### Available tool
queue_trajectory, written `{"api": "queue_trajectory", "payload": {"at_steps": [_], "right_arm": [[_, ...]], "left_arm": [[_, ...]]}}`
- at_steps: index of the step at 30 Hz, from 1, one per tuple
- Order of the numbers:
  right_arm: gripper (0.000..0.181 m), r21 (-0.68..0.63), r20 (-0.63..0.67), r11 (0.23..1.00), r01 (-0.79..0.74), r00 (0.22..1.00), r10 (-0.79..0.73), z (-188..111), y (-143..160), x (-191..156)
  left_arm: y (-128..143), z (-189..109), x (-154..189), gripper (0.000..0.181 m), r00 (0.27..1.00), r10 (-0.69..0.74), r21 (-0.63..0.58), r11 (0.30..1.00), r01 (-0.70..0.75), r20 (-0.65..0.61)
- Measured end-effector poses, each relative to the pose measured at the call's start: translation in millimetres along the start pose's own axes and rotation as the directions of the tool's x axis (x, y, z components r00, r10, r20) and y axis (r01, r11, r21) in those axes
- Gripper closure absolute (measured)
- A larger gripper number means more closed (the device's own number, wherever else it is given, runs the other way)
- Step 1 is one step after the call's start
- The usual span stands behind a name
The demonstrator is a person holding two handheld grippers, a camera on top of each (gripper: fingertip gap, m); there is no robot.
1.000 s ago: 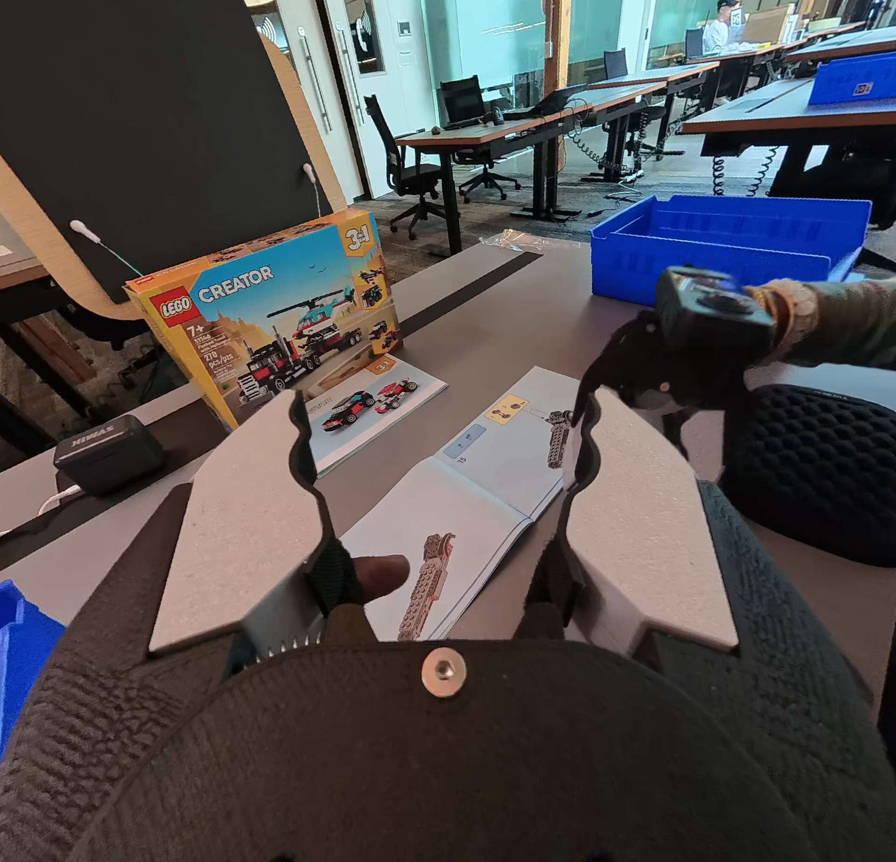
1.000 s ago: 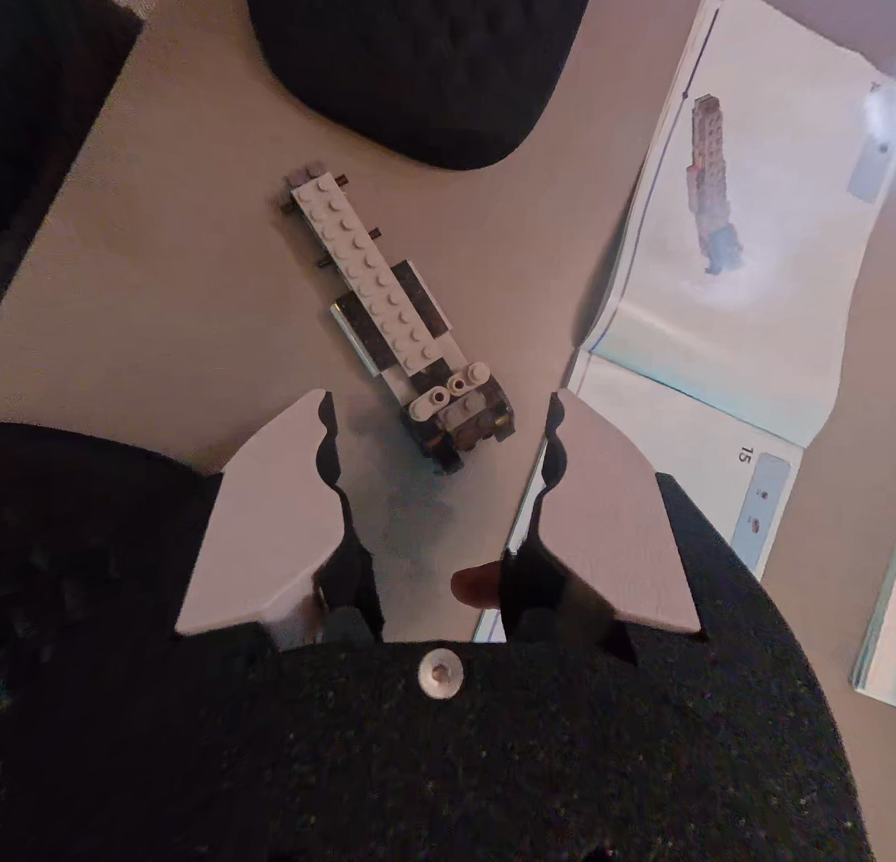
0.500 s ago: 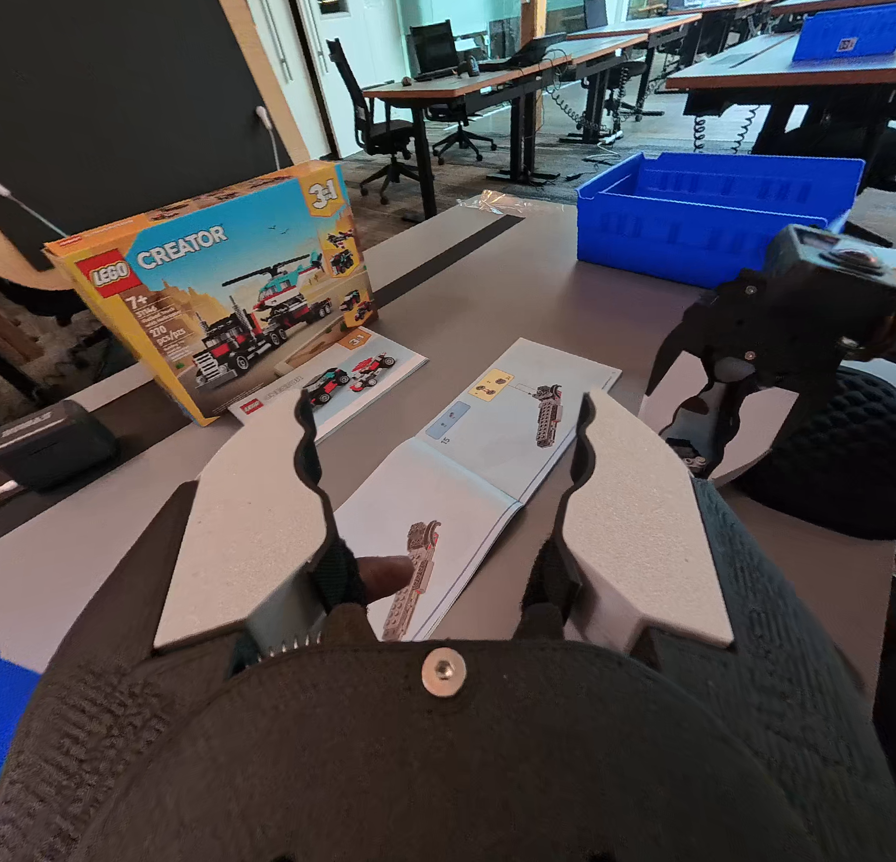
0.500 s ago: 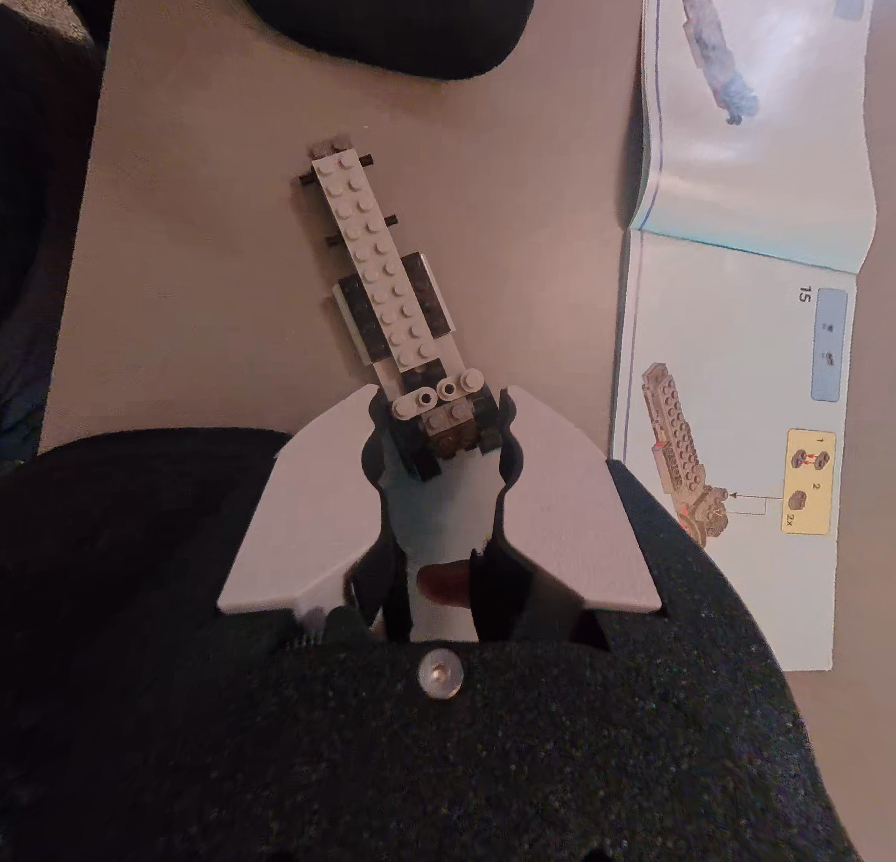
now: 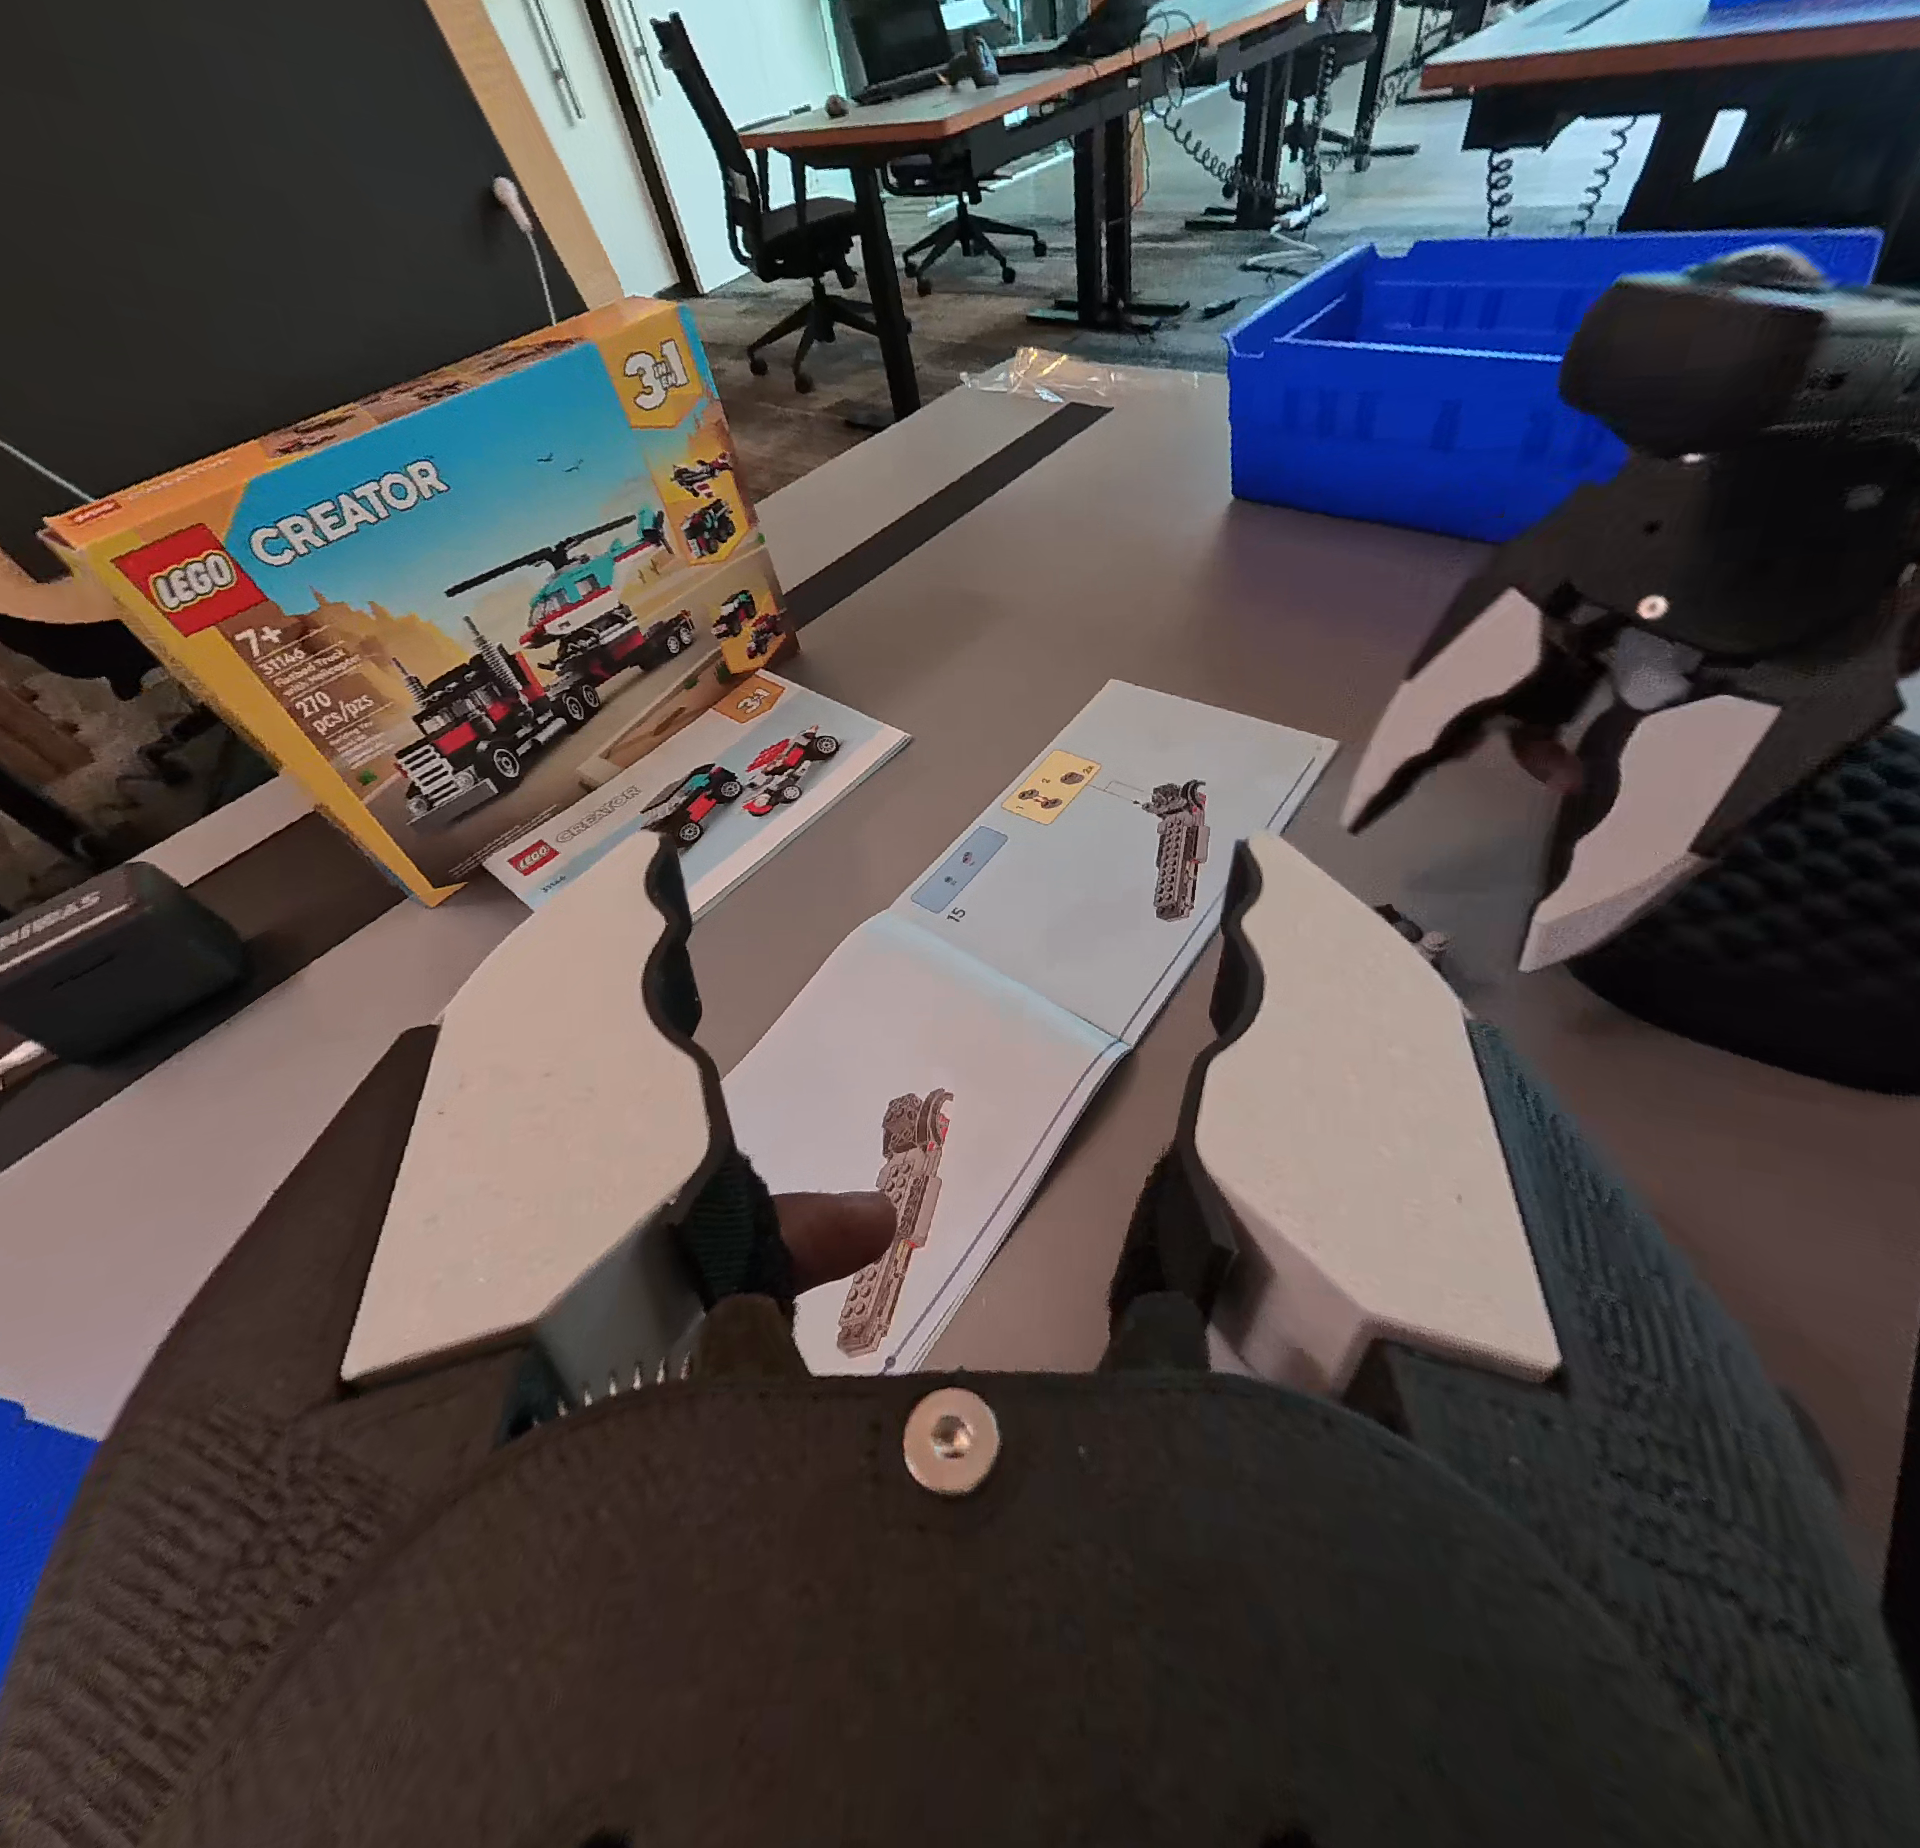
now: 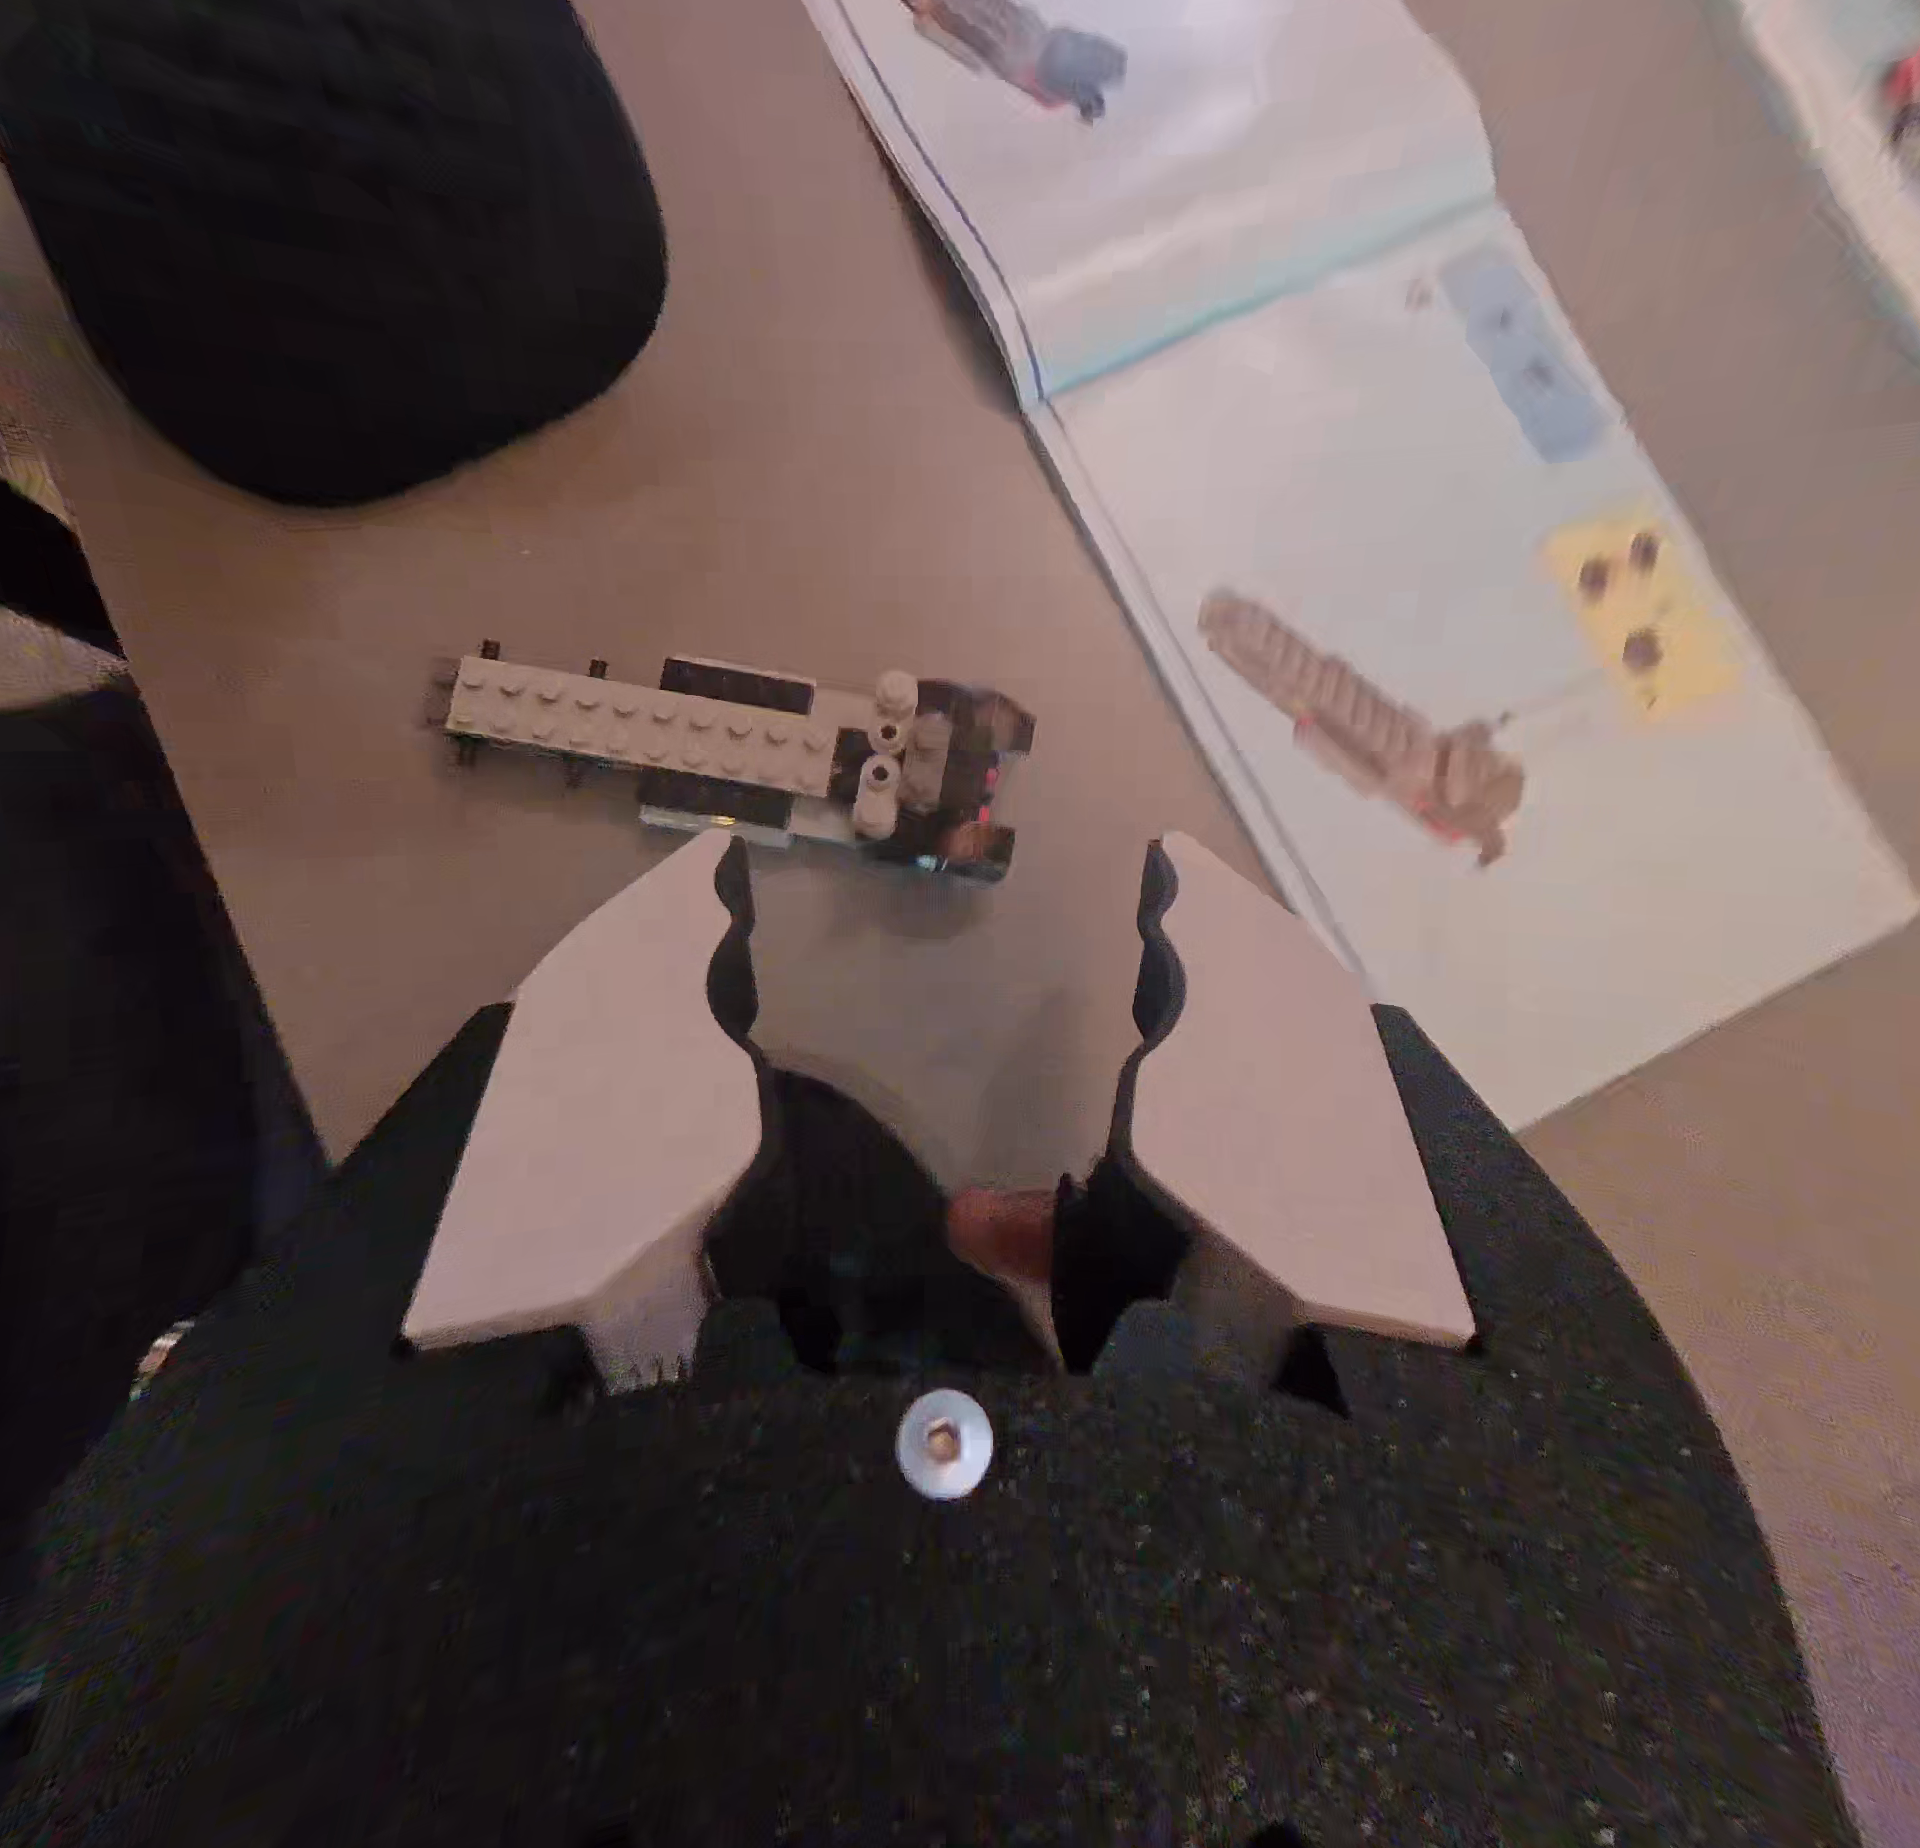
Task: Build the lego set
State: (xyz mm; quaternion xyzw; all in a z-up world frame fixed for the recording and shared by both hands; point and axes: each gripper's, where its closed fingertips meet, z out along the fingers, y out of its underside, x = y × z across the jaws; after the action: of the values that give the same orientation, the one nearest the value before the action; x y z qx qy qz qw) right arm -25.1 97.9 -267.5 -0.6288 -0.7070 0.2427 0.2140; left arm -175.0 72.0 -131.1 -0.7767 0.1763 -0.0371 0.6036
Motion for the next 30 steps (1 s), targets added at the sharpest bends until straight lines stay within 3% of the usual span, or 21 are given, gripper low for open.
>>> {"api": "queue_trajectory", "payload": {"at_steps": [3,10,16,21,25,29,30], "right_arm": [[0.124,-0.027,-0.009,0.969,-0.244,0.97,0.244,-2.0,16.3,-11.9],[0.14,-0.008,0.016,0.943,-0.333,0.943,0.333,16.3,13.7,-16.0],[0.143,0.002,-0.041,0.964,-0.266,0.963,0.266,22.9,10.5,6.4],[0.121,0.027,-0.035,0.998,-0.064,0.997,0.065,13.3,1.6,17.5],[0.122,0.078,0.098,0.995,-0.069,0.993,0.062,18.5,-13.5,8.2],[0.128,0.058,0.1,0.998,-0.004,0.995,-0.002,32.7,-8.5,1.2],[0.137,0.071,0.109,0.997,-0.019,0.994,0.011,33.0,-9.9,-1.0]], "left_arm": [[-2.0,-0.2,-3.1,0.085,1.0,-0.031,0.028,0.999,0.031,-0.006],[0.1,0.4,-1.3,0.085,1.0,-0.021,0.02,1.0,0.021,-0.016],[4.0,-1.1,-3.3,0.086,1.0,-0.019,0.007,1.0,0.019,-0.013],[7.1,-0.3,-4.1,0.086,1.0,-0.021,-0.002,1.0,0.021,-0.017],[8.5,1.5,-2.7,0.086,1.0,-0.019,-0.008,1.0,0.019,-0.024],[9.3,2.3,-0.9,0.087,1.0,-0.009,-0.015,1.0,0.009,-0.03],[9.4,2.3,-0.4,0.087,0.999,-0.006,-0.017,1.0,0.006,-0.032]]}}
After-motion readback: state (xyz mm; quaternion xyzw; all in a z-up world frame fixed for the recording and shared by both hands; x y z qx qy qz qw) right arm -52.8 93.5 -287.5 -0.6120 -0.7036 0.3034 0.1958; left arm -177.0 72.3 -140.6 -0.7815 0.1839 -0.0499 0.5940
